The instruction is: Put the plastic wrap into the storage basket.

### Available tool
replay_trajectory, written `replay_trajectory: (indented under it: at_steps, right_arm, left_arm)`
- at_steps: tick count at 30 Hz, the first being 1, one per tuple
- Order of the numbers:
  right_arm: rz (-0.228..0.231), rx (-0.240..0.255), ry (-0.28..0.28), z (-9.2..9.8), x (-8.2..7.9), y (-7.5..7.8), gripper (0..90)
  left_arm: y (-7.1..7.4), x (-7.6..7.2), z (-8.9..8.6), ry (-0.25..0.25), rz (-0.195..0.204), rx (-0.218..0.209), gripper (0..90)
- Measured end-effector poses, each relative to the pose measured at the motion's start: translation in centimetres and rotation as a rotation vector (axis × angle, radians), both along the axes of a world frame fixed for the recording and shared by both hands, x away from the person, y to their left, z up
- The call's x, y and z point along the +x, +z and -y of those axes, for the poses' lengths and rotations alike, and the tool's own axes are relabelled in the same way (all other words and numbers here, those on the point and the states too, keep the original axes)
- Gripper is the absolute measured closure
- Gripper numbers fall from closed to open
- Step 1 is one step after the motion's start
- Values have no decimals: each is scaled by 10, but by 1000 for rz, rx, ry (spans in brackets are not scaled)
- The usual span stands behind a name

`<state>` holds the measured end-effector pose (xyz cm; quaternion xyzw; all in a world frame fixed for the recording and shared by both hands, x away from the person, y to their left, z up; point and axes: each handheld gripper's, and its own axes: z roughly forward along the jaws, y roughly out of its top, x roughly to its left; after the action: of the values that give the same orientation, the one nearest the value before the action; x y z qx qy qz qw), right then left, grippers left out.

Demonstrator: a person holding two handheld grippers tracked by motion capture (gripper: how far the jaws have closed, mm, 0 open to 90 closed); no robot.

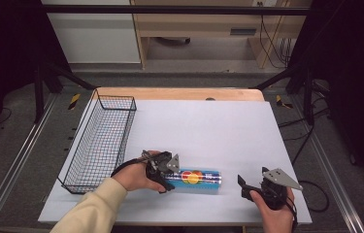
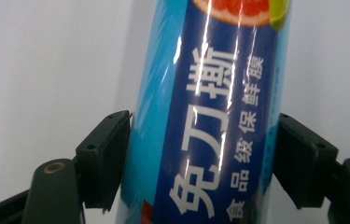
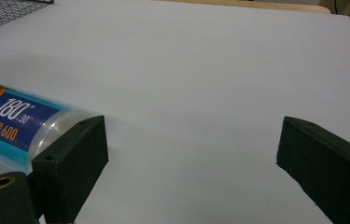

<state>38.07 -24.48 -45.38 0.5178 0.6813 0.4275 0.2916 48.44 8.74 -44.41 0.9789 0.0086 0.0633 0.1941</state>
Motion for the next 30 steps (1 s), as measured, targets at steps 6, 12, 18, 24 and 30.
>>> replay_trajectory:
  at_steps: [6,12,18,24,30]
  right_arm:
    - [-4,1,6,0,0,0,92]
    - [-7,5,6,0,1,-1,92]
    - [-7,6,4,0,1,-1,96]
    - [-9,8,5,0,1,-1,97]
    - [-6,6,6,0,1,-1,101]
  left_arm:
    - [-4,1,-1,-5,4,22,259]
    - [-5,3,0,-7,1,33,270]
    - [-5,1,0,-4,7,33,275]
    - [-5,1,1,-6,12,38,277]
    - [-4,0,1,-7,13,43,279]
